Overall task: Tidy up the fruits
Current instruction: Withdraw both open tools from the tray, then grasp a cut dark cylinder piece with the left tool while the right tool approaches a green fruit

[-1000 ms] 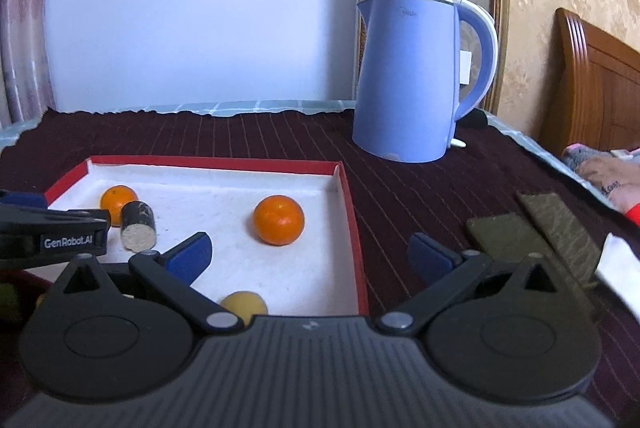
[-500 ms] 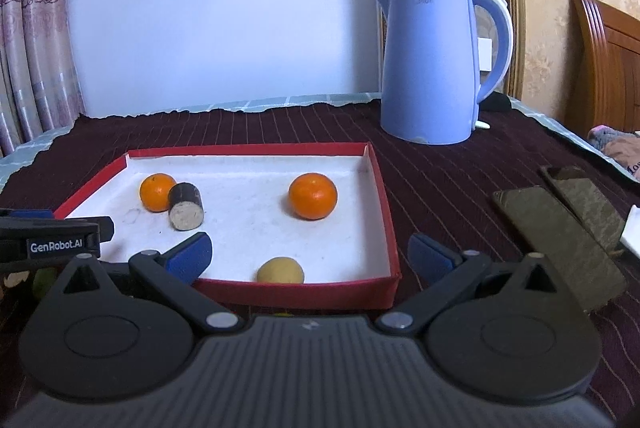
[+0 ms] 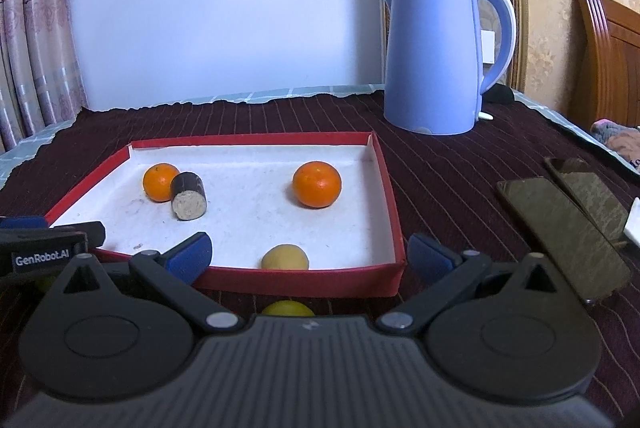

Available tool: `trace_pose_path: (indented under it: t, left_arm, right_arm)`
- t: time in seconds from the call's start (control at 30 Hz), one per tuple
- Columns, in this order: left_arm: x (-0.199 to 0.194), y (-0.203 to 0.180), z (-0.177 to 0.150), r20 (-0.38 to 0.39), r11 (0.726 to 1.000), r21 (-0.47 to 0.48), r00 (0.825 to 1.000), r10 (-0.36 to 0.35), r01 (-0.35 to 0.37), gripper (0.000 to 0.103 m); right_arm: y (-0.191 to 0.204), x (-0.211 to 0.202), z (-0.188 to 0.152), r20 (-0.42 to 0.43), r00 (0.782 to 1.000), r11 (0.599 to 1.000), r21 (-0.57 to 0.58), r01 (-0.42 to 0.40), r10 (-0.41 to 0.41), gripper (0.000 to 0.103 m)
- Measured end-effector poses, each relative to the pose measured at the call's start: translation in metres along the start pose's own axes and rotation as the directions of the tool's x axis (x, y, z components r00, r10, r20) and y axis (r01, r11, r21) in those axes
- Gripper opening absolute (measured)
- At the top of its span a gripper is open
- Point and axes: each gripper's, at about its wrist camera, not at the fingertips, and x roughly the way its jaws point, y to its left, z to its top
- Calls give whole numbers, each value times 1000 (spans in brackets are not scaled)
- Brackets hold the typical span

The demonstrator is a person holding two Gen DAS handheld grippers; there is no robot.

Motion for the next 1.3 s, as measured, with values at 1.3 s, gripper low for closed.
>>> trace_pose_path:
  t: [1.3]
  left_arm:
    - [-37, 58, -48, 66, 982, 66, 981, -182, 178, 64]
  right_arm:
    - [4, -36, -31, 20, 998, 992, -107, -64, 66, 103]
